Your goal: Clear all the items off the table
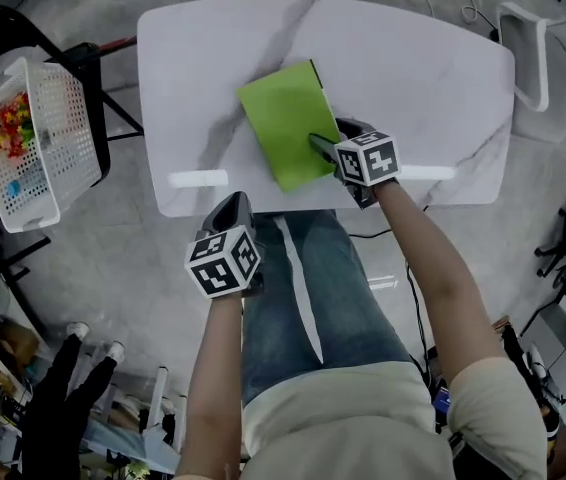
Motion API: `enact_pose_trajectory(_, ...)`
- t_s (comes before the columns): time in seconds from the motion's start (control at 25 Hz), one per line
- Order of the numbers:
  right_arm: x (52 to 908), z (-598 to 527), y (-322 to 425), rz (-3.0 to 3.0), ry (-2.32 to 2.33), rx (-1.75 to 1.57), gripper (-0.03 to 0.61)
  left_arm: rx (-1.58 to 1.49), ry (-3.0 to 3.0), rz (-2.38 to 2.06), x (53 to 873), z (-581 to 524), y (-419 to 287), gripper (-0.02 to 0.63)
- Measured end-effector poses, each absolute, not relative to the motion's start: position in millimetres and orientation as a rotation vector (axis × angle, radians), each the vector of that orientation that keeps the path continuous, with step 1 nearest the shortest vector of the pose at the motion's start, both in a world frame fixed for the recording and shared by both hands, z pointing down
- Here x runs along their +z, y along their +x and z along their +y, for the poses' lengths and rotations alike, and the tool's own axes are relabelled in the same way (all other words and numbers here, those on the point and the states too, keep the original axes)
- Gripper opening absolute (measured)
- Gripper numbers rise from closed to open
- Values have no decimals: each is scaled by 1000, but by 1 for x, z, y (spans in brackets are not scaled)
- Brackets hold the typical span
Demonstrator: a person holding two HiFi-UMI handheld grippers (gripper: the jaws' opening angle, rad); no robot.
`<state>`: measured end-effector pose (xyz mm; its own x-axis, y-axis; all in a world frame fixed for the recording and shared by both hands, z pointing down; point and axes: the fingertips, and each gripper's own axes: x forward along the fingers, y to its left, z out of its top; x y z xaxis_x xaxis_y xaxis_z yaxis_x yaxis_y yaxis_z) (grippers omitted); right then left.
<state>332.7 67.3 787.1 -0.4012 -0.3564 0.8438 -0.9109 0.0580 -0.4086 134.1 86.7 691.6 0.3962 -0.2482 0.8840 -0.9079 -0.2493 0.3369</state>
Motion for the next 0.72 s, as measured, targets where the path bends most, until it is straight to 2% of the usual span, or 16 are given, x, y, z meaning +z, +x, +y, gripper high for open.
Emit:
enact_pose_trajectory(0.32,787,70,230,-1888,1084,1270,288,841,1639,-1107,704,108,56,9)
enact_pose_trajectory(0.72,785,68,150,-1933,994,1278,291,711,1538,-1185,719,128,-20,9)
